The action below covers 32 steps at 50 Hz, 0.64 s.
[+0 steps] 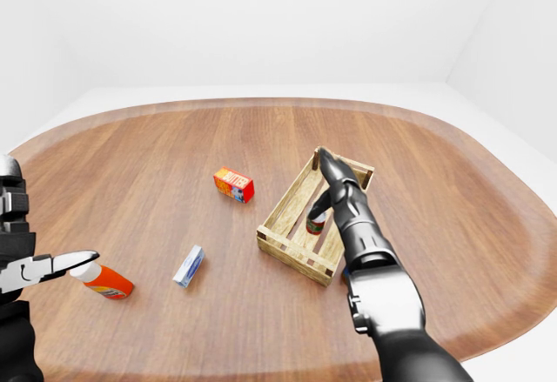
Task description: Pick up the tomato sauce, and put it in the wooden tray.
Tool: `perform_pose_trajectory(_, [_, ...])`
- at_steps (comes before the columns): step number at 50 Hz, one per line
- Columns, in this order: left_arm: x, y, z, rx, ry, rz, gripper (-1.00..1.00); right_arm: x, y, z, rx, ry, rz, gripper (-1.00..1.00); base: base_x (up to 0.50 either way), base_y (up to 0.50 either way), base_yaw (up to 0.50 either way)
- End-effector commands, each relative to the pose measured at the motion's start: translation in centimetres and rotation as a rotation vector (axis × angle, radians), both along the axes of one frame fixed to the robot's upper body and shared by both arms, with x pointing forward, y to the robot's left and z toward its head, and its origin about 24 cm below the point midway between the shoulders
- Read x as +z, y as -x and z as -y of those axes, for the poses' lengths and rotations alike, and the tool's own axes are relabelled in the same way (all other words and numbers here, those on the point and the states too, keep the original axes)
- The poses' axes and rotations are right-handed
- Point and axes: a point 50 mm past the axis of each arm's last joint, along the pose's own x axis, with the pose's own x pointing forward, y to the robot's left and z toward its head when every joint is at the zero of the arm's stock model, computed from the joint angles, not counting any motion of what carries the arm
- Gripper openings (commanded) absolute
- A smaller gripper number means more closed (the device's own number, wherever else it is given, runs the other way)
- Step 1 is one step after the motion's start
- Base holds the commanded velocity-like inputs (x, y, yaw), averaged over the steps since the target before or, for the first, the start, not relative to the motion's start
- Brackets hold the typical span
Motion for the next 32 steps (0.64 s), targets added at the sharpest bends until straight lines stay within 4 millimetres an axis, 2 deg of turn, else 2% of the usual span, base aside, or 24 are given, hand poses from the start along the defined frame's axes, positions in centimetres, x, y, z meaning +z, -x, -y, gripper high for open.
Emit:
perform_pose_trajectory(1, [0.0,0.1,-0.1,0.002,0.0,0.002,0.98,5.9,-0.6,-0.6,0.104,0.006,0.205,1.0,0.0,0.0,0.0])
perform_pose_trajectory(9, [0.0,0.0,-0.1,0.003,0.0,0.002,0.99,10.9,1.7,-1.6,0.217,0.061,0.406,1.0,0.0,0.0,0.0])
perform_pose_trajectory(16, [0.1,0.1,0.0,0.002,-0.002,0.003,0.98,13.7,4.6,-2.3,0.264,0.054,0.558,1.0,0.0,0.0,0.0])
perform_pose_trajectory(19, [0.0,0.1,0.1,0.001,-0.003,0.0,0.98,14.8,6.8,-3.1,0.301,0.021,0.652,1.0,0.0,0.0,0.0])
perform_pose_trajectory(23, [0.0,0.1,0.2,-0.002,-0.005,-0.004,0.99,14.9,8.6,-3.4,0.311,-0.13,0.74,1.0,0.0,0.0,0.0])
perform_pose_trajectory(28, [-0.1,0.0,0.2,-0.002,-0.007,-0.006,0.98,13.4,10.6,-3.0,0.293,-0.503,0.807,1.0,0.0,0.0,0.0])
perform_pose_trajectory(29, [-0.1,0.0,0.3,-0.002,-0.007,-0.008,0.98,12.8,10.8,-2.9,0.281,-0.561,0.798,1.0,0.0,0.0,0.0])
perform_pose_trajectory(32, [-0.1,0.0,0.3,-0.004,-0.008,-0.007,0.99,7.9,10.4,-2.5,0.164,-0.662,0.65,1.0,0.0,0.0,0.0])
